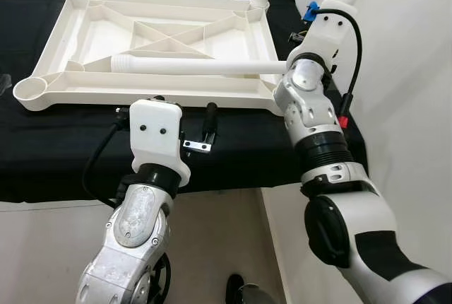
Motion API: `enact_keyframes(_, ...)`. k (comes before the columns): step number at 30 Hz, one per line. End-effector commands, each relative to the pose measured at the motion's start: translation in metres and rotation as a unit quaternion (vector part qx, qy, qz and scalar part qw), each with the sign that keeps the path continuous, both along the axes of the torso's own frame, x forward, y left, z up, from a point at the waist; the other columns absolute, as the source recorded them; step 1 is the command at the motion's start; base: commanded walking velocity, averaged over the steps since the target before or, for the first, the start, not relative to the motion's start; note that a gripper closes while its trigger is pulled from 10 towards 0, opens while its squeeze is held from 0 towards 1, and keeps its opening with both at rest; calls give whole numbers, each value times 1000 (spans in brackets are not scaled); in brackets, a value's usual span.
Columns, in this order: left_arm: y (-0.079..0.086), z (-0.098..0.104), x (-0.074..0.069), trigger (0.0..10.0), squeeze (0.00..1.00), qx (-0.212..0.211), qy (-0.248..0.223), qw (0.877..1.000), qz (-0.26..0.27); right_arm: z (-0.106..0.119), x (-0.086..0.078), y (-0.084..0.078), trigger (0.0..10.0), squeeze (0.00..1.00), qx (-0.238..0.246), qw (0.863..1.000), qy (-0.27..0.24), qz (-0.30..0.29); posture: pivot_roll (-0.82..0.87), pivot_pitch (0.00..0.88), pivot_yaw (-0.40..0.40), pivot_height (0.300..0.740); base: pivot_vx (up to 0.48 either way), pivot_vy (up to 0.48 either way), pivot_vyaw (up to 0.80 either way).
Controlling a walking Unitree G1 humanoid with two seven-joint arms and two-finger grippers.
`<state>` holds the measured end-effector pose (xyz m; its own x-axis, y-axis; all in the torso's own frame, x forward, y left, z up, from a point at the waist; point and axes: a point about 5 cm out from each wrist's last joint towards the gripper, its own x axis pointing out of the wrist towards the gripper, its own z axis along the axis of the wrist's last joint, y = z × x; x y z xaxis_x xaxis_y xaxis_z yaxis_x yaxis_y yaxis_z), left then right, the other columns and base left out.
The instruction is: Building children table
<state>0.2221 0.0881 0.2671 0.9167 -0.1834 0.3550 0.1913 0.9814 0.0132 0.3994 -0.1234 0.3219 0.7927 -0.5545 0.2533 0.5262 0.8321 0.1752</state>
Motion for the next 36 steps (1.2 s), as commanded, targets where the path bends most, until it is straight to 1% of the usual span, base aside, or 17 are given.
enact_keyframes(1, 0, 1, -1, 10000, 0, 1, -6, 1000, 2, -11, -3, -6, 10000, 0, 1, 997, 37, -60, 33, 295, -151, 740, 0, 0, 0)
enact_keyframes(11, 1, 1, -1, 10000, 0, 1, -6, 1000, 4, -3, -7, 2, 10000, 0, 5, 996, 28, -86, 34, 296, -155, 740, 0, 0, 0)
enact_keyframes(13, 1, 2, -1, 10000, 0, 1, -8, 1000, 5, 10, -5, 8, 10000, 0, 16, 1000, -23, -11, 34, 293, -156, 740, 0, 0, 0)
enact_keyframes(14, 1, 2, -1, 10000, 0, 1, -8, 1000, 5, 10, -5, 8, 10000, 0, 16, 1000, -23, -11, 34, 293, -156, 740, 0, 0, 0)
enact_keyframes(15, 1, 2, 0, 10000, 0, 1, -8, 1000, 5, 21, -5, 18, 10000, 0, 28, 994, -69, 85, 34, 293, -156, 740, 0, 0, 0)
enact_keyframes(17, 1, 2, 0, 10000, 0, 2, -9, 1000, 5, 40, -10, 32, 10000, 0, 42, 964, -127, 230, 33, 289, -154, 740, 0, 0, 0)
enact_keyframes(20, 2, 2, 1, 10000, 0, 5, -10, 1000, 4, 57, -17, 46, 10000, 0, 27, 917, -157, 366, 32, 284, -151, 740, 0, 0, 0)
enact_keyframes(22, 2, 2, 1, 10000, 0, 5, -10, 1000, 4, 57, -17, 46, 10000, 0, 27, 917, -157, 366, 32, 284, -151, 740, 0, 0, 0)
enact_keyframes(25, 3, 3, 2, 10000, 0, 7, -11, 1000, 1, 58, -18, 50, 10000, 0, 13, 898, -150, 414, 32, 281, -150, 740, 0, 0, 0)
enact_keyframes(27, 3, 3, 2, 10000, 0, 7, -11, 1000, 1, 58, -18, 50, 10000, 0, 13, 898, -150, 414, 32, 281, -150, 740, 0, 0, 0)
enact_keyframes(28, 3, 3, 2, 10000, 0, 6, -10, 1000, -7, 51, -19, 53, 10000, 0, -5, 867, -136, 479, 35, 279, -150, 740, 0, 0, 0)
enact_keyframes(29, 3, 3, 2, 10000, 0, 6, -10, 1000, -7, 51, -19, 53, 10000, 0, -5, 867, -136, 479, 35, 279, -150, 740, 0, 0, 0)
enact_keyframes(31, 6, 5, 7, 10000, 0, 15, -4, 999, -40, 32, -25, 53, 10000, 0, -50, 802, -104, 586, 39, 274, -146, 740, 0, 0, 0)
enact_keyframes(32, 6, 5, 7, 10000, 0, 15, -4, 999, -40, 32, -25, 53, 10000, 0, -50, 802, -104, 586, 39, 274, -146, 740, 0, 0, 0)
enact_keyframes(33, 8, 6, 8, 10000, 0, 22, -2, 998, -51, 24, -28, 52, 10000, 0, -71, 778, -98, 617, 39, 274, -146, 740, 0, 0, 0)
enact_keyframes(34, 9, 7, 10, 10000, 0, 34, -1, 997, -62, 20, -30, 51, 10000, 0, -80, 763, -93, 635, 39, 274, -145, 740, 0, 0, 0)
enact_keyframes(36, 10, 7, 11, 10000, 0, 42, 0, 997, -68, 17, -32, 51, 10000, 0, -84, 754, -91, 645, 39, 274, -145, 740, 0, 0, 0)
